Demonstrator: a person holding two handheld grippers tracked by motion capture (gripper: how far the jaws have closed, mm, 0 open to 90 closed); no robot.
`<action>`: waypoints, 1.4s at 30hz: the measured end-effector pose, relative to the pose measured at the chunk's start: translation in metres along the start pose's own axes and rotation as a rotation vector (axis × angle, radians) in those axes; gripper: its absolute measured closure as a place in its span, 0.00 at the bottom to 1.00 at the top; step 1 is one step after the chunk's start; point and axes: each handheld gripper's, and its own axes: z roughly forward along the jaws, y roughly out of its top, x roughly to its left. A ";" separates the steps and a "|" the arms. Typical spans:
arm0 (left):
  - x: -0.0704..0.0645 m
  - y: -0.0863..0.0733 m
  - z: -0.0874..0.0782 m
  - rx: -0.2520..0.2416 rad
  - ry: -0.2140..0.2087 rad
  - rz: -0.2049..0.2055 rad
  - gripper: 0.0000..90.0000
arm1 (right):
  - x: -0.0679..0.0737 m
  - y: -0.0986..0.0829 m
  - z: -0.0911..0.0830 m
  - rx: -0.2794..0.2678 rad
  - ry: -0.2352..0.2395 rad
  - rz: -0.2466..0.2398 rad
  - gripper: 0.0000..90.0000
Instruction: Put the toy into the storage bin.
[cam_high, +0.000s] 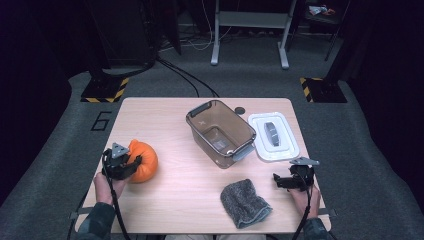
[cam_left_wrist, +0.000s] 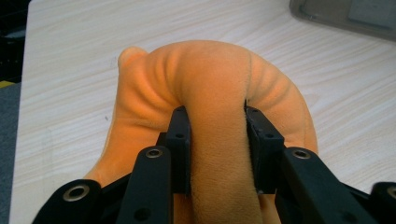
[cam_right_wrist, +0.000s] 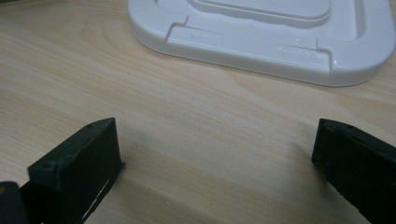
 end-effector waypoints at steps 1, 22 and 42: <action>0.000 0.001 -0.001 -0.007 -0.001 -0.001 0.74 | 0.000 0.000 0.000 0.000 0.000 0.000 0.00; 0.002 0.046 -0.018 -0.066 -0.037 0.028 0.74 | 0.000 0.000 0.000 0.000 0.015 -0.014 0.00; -0.004 0.094 -0.022 -0.091 -0.056 0.092 0.73 | 0.001 0.000 0.000 -0.001 0.004 0.001 0.00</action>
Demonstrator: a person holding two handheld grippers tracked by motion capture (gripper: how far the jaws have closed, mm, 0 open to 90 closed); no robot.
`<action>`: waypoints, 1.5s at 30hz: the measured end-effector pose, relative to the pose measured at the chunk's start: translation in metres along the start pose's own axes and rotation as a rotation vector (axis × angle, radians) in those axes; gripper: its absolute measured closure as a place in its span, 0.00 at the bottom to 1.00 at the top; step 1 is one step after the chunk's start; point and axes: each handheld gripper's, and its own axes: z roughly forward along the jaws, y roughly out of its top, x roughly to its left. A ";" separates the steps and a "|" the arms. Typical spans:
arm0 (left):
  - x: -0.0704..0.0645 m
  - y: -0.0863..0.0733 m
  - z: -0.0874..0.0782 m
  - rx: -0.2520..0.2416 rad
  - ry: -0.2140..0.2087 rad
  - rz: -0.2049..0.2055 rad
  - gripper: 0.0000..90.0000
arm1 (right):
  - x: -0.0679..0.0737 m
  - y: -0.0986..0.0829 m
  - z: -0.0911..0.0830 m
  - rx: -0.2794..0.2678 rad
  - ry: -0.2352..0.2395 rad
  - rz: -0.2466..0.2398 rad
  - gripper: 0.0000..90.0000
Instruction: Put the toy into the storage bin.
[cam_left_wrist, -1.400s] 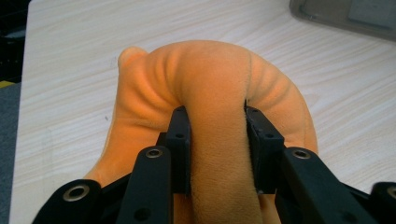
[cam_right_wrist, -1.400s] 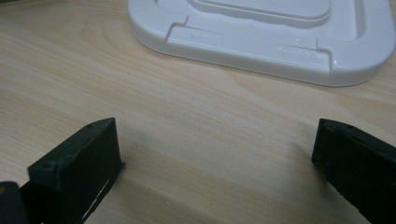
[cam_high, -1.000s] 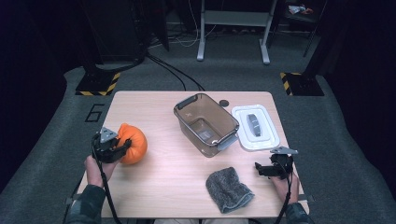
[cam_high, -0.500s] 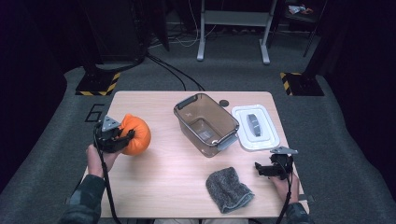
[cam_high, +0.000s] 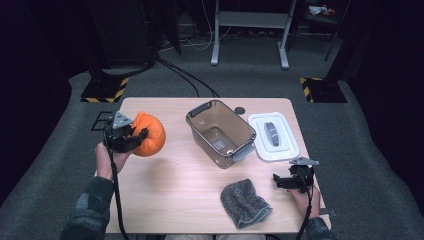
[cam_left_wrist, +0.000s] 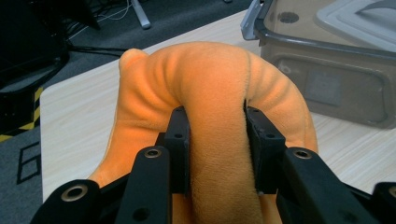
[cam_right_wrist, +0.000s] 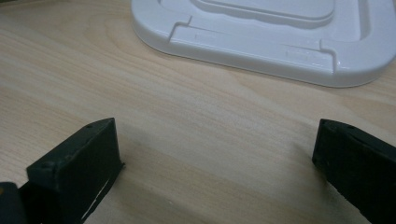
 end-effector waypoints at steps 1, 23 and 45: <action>0.001 0.006 -0.002 -0.008 0.000 0.005 0.73 | 0.000 0.000 0.000 0.001 -0.003 0.000 0.00; -0.010 0.084 0.017 -0.027 -0.048 0.080 0.72 | 0.000 0.000 0.000 0.000 -0.006 0.004 0.00; -0.061 0.134 0.065 -0.044 -0.145 0.155 0.72 | 0.000 0.000 0.000 0.000 -0.006 0.010 0.00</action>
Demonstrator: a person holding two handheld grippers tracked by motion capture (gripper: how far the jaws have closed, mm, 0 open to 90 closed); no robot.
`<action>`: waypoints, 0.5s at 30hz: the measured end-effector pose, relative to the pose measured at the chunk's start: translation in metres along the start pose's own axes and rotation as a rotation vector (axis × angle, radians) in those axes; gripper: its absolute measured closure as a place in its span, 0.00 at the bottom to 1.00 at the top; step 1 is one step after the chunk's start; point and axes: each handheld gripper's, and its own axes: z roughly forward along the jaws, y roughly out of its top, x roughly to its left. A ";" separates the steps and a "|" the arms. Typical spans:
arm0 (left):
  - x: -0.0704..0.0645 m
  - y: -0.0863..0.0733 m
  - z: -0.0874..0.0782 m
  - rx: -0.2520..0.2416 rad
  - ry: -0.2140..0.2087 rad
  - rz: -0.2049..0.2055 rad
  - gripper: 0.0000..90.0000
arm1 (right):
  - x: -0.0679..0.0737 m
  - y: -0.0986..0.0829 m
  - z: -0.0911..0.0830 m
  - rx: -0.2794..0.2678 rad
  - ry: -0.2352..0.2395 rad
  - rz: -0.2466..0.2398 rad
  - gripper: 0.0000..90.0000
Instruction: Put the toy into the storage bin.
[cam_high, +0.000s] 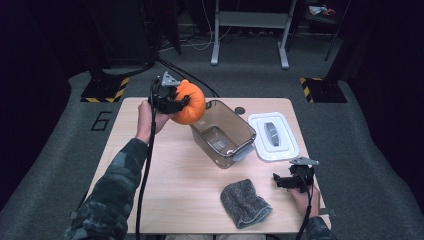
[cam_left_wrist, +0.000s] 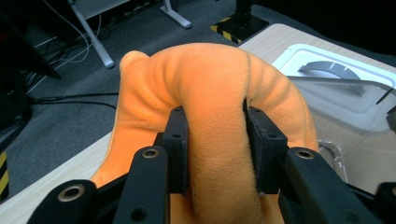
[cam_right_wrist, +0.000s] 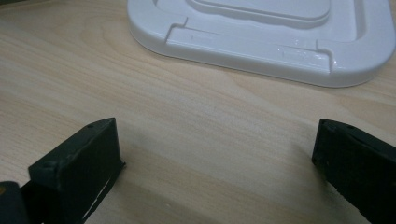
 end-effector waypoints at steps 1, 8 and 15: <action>-0.002 0.002 0.002 -0.001 -0.006 0.000 0.72 | 0.000 0.000 0.000 0.000 0.000 -0.001 0.00; -0.012 0.011 0.019 0.015 -0.021 0.013 0.72 | 0.000 0.000 0.000 -0.002 0.000 -0.005 0.00; -0.023 0.017 0.031 0.014 -0.029 0.006 0.72 | 0.000 0.000 0.000 -0.003 -0.001 0.000 0.00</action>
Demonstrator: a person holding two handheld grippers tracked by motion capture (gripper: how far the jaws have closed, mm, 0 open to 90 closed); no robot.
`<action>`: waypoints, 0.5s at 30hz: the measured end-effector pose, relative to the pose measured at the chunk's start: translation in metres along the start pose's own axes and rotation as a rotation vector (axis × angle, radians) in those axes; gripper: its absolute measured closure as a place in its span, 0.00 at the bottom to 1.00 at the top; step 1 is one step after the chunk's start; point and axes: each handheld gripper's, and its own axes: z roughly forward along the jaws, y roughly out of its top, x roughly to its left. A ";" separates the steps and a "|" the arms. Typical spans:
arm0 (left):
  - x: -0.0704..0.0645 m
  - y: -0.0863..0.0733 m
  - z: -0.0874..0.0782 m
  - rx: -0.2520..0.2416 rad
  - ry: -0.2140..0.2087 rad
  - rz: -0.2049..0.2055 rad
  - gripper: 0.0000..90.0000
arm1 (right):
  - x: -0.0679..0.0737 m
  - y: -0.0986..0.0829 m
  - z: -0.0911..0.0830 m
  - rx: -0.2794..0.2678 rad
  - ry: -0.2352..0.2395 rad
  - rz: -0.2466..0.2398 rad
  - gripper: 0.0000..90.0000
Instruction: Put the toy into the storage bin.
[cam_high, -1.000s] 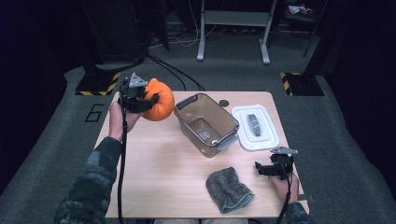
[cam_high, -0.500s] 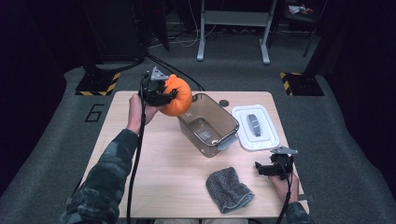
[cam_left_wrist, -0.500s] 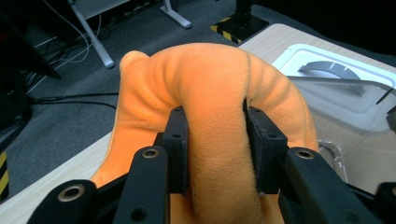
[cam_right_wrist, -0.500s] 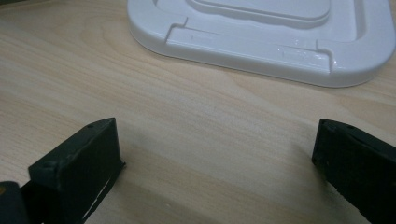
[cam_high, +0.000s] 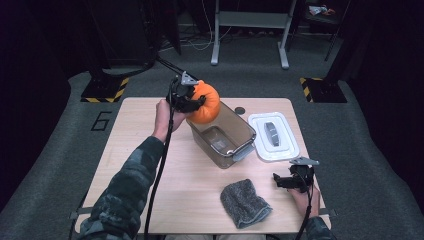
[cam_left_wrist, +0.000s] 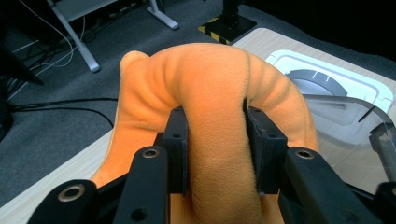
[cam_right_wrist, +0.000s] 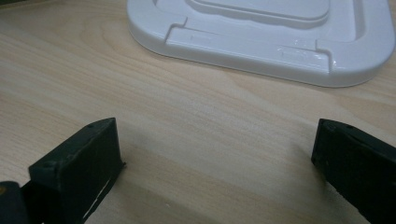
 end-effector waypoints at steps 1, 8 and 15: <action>-0.001 0.001 0.002 0.001 -0.001 0.000 0.72 | 0.000 0.000 0.000 0.000 0.000 0.001 0.00; -0.010 0.004 0.017 0.021 -0.010 0.003 0.72 | 0.000 0.000 0.000 0.000 0.000 0.000 0.00; -0.018 -0.001 0.029 0.038 -0.028 -0.008 0.72 | 0.000 0.000 0.000 0.000 0.000 0.001 0.00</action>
